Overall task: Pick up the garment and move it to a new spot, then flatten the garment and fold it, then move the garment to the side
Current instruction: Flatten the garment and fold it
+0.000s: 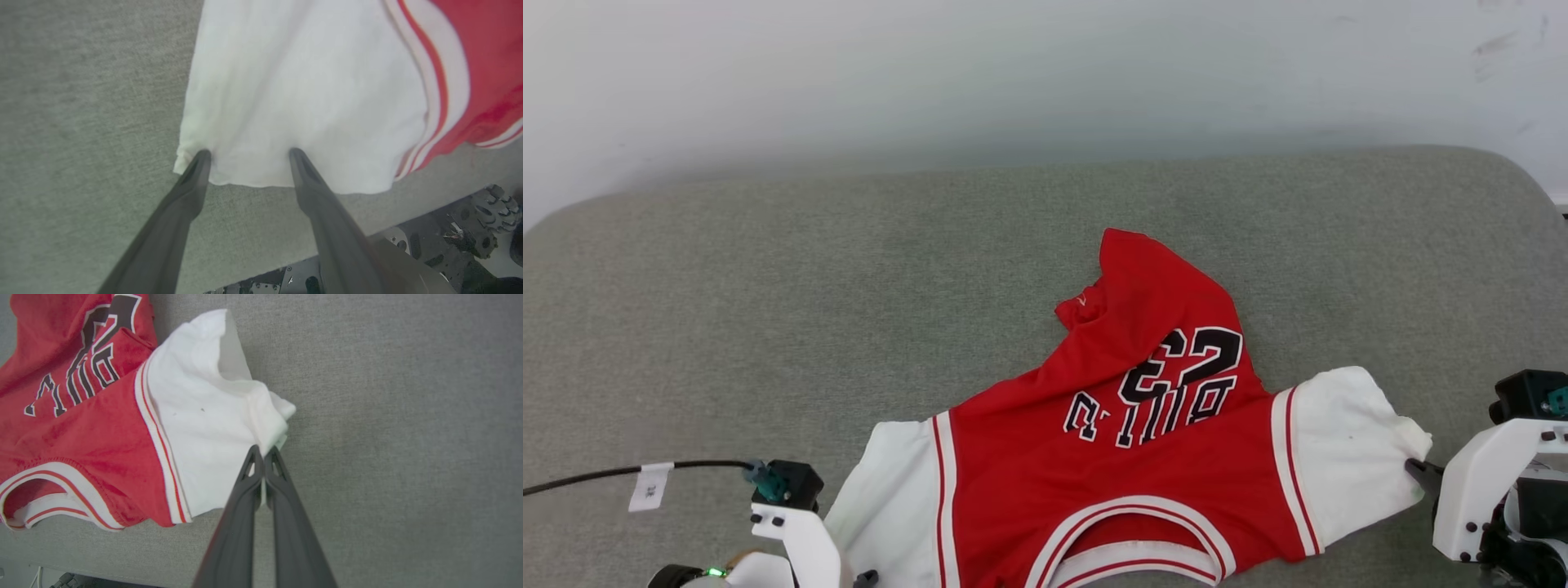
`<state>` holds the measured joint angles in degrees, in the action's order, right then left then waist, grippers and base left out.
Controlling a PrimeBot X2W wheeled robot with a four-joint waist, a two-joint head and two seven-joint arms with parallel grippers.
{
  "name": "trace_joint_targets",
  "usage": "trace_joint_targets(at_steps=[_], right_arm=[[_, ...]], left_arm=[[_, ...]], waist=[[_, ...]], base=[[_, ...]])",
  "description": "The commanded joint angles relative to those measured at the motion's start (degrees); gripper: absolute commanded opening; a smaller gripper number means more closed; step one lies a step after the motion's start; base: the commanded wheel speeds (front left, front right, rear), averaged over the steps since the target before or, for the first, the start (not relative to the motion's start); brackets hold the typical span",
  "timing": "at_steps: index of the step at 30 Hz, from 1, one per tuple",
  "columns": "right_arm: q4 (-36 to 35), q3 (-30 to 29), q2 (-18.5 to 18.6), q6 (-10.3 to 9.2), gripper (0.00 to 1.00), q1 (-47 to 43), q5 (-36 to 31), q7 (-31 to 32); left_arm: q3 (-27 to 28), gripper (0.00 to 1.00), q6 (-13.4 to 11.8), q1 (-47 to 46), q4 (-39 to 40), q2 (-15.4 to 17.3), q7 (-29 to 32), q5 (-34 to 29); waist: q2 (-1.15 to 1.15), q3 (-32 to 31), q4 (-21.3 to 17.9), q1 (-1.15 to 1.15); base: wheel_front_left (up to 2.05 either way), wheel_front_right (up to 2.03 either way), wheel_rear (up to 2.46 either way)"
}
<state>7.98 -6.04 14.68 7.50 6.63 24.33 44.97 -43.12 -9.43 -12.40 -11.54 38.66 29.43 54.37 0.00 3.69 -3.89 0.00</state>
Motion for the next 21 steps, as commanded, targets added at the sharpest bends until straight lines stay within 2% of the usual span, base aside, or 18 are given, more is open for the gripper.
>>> trace_joint_targets(at_steps=[1, 4, 5, 6, 7, 12, 21], right_arm=[[-0.4, 0.0, -0.2, -0.02, 0.0, -0.2, 0.1, 0.1], [-1.1, -0.1, -0.6, -0.02, 0.0, -0.6, 0.3, 0.3], [-1.3, -0.2, -0.8, -0.02, 0.0, -0.7, 0.3, 0.3], [-1.5, -0.1, -0.9, -0.02, 0.0, -0.7, 0.3, 0.4], [-1.7, 0.0, -0.9, -0.02, 0.0, -0.7, 0.4, 0.2], [-3.3, 0.0, 0.0, -0.02, 0.0, -0.8, 0.1, -1.3], [-5.8, 0.0, 1.4, -0.02, 0.0, 4.0, -2.9, -6.1]], left_arm=[[-0.8, 1.0, 0.2, 0.1, -1.3, -0.8, 0.8, 0.5], [-3.2, 0.99, 0.1, 0.2, -5.3, -2.0, 5.2, 0.8], [-3.9, 0.52, 0.4, 0.4, -6.5, -2.5, 6.5, 1.2], [-4.4, 0.23, 0.8, 0.4, -7.4, -3.3, 7.1, 1.4], [-5.0, 0.0, 1.1, 0.2, -8.1, -4.1, 7.6, 1.5], [-3.7, 0.0, 1.4, -2.1, -7.9, -5.6, 1.4, -1.1], [2.4, 0.0, -2.2, -9.9, 1.3, -2.8, -11.4, -7.5]], waist=[[0.0, 0.5, -0.4, 0.0], [0.0, 0.8, -0.7, 0.0], [0.0, 0.9, -0.7, 0.0], [0.0, 0.9, -0.8, 0.0], [0.0, 0.9, -0.8, 0.0], [0.0, -0.7, -0.1, 0.0], [0.0, -3.7, 1.9, 0.0]], base=[[0.0, 0.0, 0.0], [0.0, 0.0, 0.0], [0.0, 0.0, 0.0], [0.0, 0.0, 0.0], [0.0, 0.0, 0.0], [0.0, 0.0, 0.0], [0.0, 0.0, 0.0]])
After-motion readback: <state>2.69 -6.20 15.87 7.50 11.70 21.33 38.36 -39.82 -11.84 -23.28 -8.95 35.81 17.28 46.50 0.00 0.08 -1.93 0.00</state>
